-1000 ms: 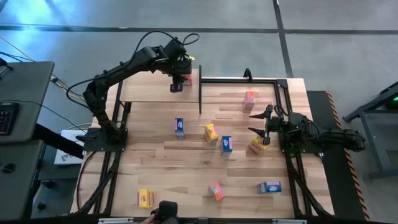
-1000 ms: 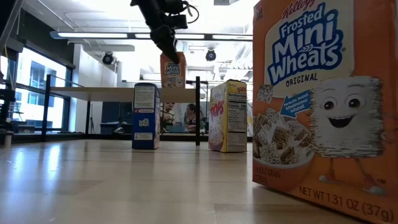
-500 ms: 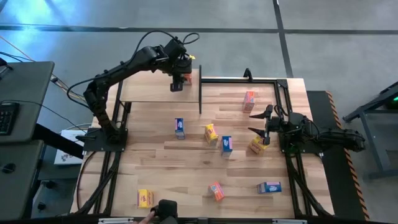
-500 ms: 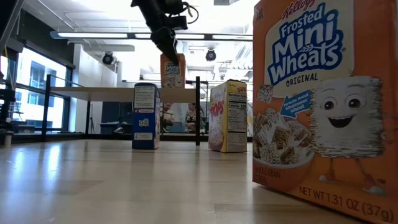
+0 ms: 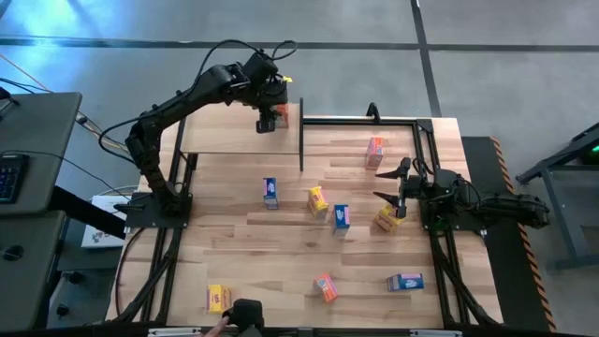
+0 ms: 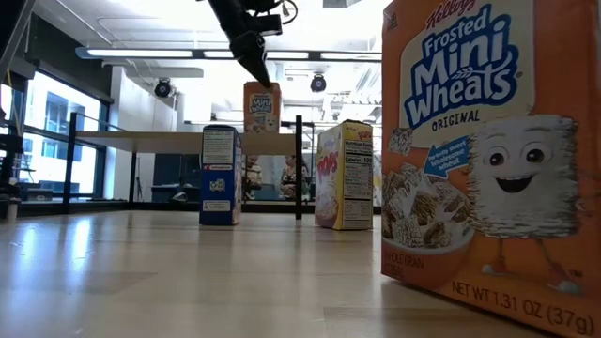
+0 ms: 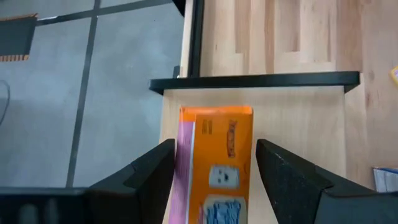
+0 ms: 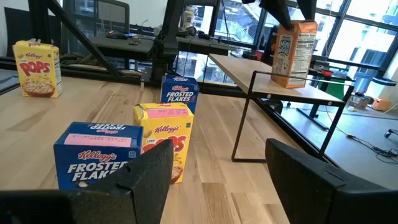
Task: Stack cereal on shelf
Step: Put the middle left orange cereal box on the shelf
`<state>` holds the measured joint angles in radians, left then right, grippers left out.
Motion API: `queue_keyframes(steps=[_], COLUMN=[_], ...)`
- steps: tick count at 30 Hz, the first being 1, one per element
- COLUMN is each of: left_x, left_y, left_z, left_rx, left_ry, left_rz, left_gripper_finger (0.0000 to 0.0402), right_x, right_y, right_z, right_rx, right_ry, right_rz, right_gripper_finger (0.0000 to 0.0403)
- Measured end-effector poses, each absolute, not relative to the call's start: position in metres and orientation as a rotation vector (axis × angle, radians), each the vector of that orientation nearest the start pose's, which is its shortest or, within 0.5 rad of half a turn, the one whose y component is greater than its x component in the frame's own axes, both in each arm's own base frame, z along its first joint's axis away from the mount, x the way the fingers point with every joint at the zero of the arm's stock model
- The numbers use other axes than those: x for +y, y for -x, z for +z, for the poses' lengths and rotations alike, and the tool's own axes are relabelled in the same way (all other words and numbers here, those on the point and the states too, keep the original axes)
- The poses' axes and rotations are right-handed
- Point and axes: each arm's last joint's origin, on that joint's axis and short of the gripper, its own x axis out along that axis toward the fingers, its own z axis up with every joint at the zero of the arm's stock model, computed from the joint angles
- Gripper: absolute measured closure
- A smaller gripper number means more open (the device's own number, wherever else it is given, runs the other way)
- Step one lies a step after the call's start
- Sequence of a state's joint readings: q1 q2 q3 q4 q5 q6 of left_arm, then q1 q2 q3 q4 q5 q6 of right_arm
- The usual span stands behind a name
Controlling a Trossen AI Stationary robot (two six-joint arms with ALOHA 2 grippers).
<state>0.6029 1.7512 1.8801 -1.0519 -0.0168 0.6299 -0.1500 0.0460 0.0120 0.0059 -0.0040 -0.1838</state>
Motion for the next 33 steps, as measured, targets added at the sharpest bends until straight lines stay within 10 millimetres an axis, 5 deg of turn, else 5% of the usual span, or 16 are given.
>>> queue_keyframes(steps=[11,22,33], left_x=[0.204,0.192,0.193], left_y=[-0.288,-0.249,-0.249], left_z=[0.394,0.417,0.380], left_rx=[1.045,1.068,1.214], left_ry=[-0.260,-0.135,-0.075], left_rz=[0.351,0.462,0.409], left_gripper_finger=[0.0185,0.0185,0.0185], right_x=[-0.015,-0.015,-0.015], right_y=[-0.099,-0.099,-0.099], right_z=[0.164,0.165,0.165], right_rx=[0.042,0.041,0.041], right_ry=[0.181,0.182,0.181], right_rz=[-0.143,-0.143,-0.143], right_gripper_finger=[0.0155,0.0155,0.0155])
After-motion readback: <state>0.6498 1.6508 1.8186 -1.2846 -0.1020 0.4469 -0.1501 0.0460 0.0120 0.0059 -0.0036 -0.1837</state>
